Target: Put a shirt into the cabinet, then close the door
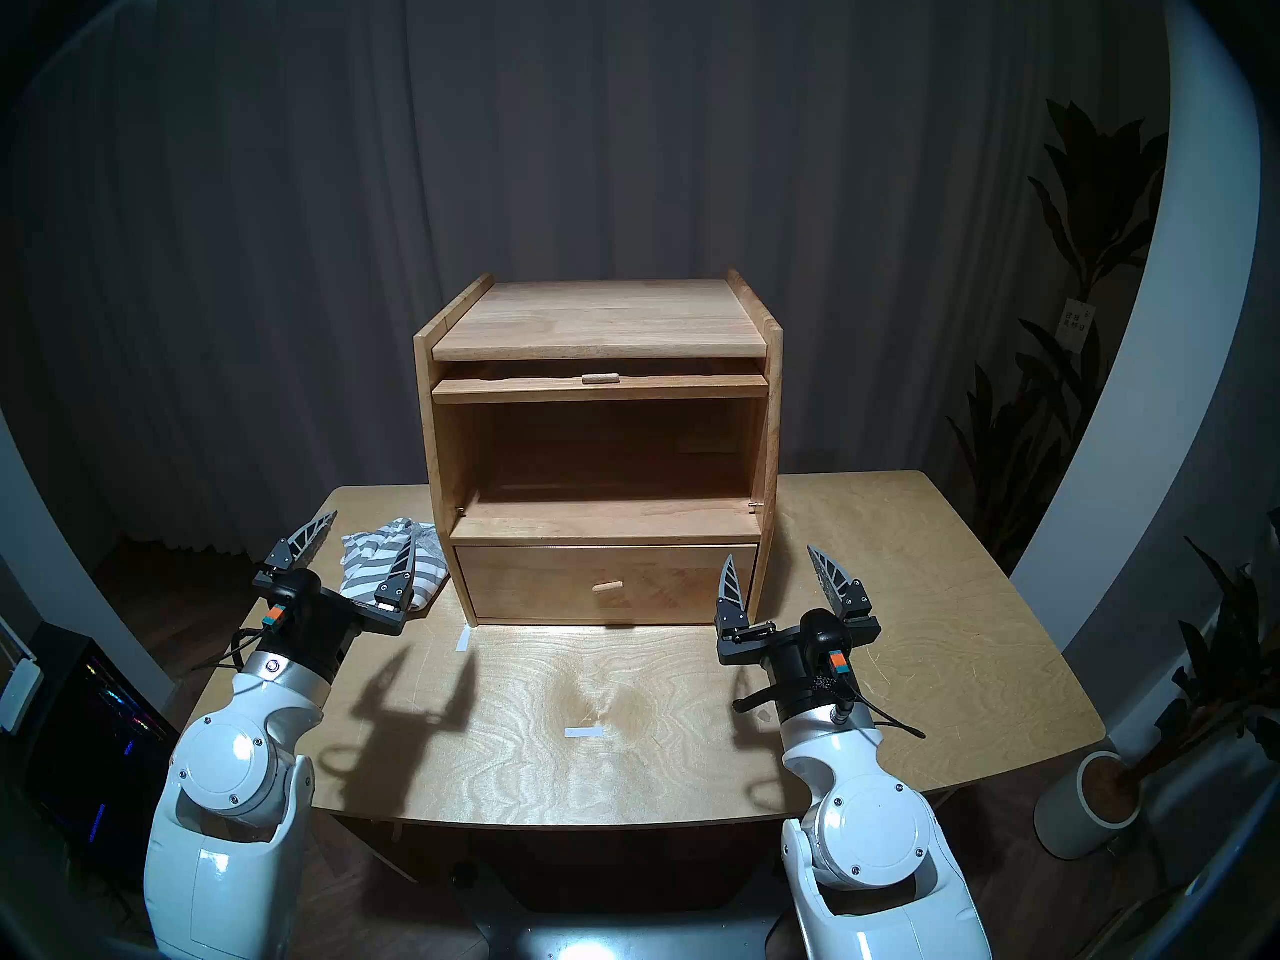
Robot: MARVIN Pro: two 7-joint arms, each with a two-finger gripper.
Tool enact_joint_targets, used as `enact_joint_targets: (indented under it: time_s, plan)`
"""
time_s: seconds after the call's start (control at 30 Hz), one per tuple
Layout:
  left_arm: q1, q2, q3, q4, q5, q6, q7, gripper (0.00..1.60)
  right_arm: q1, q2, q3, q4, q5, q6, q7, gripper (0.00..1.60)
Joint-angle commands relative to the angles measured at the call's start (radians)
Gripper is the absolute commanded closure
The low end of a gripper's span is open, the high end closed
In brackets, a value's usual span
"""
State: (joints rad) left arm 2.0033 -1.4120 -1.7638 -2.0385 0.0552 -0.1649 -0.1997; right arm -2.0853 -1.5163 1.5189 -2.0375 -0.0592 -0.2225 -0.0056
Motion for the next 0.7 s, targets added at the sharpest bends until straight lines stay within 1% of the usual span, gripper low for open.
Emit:
enact_joint_targets:
  time_s: [0.0,0.1,0.13,0.17,0.2,0.27,0.3,0.33,0.43,0.47,0.5,0.67]
  plan:
    - [-0.045,0.091,-0.014,0.034,0.072,-0.118,-0.029,0.00,0.005,0.000,0.000,-0.017,0.000,-0.005,-0.001,0.00]
    - [-0.053,0.119,-0.015,0.064,0.104,-0.170,-0.043,0.00,0.006,0.000,0.000,-0.016,0.000,-0.005,0.000,0.00]
    - [-0.056,0.127,-0.016,0.067,0.112,-0.173,-0.048,0.00,0.006,0.000,0.000,-0.015,0.000,-0.005,0.000,0.00]
    - [-0.058,0.135,-0.017,0.081,0.124,-0.204,-0.050,0.00,0.006,0.000,0.000,-0.014,0.000,-0.005,0.000,0.00]
    - [-0.061,0.143,-0.018,0.086,0.136,-0.209,-0.053,0.00,0.007,0.000,0.000,-0.014,0.000,-0.005,0.000,0.00]
    - [-0.068,0.161,-0.021,0.107,0.158,-0.244,-0.059,0.00,0.007,0.000,0.000,-0.012,0.000,-0.005,0.000,0.00]
    - [-0.077,0.180,-0.025,0.132,0.183,-0.282,-0.065,0.00,0.008,0.000,0.000,-0.011,0.000,-0.005,0.000,0.00]
    - [-0.077,0.180,-0.025,0.132,0.183,-0.282,-0.065,0.00,0.008,0.000,0.000,-0.011,0.000,-0.005,0.000,0.00]
    - [-0.093,0.211,-0.031,0.174,0.222,-0.331,-0.078,0.00,0.009,0.000,0.000,-0.009,0.000,-0.005,0.000,0.00]
    - [-0.097,0.223,-0.033,0.184,0.229,-0.337,-0.086,0.00,0.009,0.000,0.000,-0.009,0.000,-0.005,0.000,0.00]
    - [-0.104,0.237,-0.035,0.201,0.242,-0.365,-0.092,0.00,0.009,0.000,0.000,-0.008,0.000,-0.005,0.000,0.00]
    - [-0.136,0.300,-0.044,0.263,0.281,-0.440,-0.143,0.00,0.010,-0.001,0.000,-0.008,0.000,-0.006,0.000,0.00]
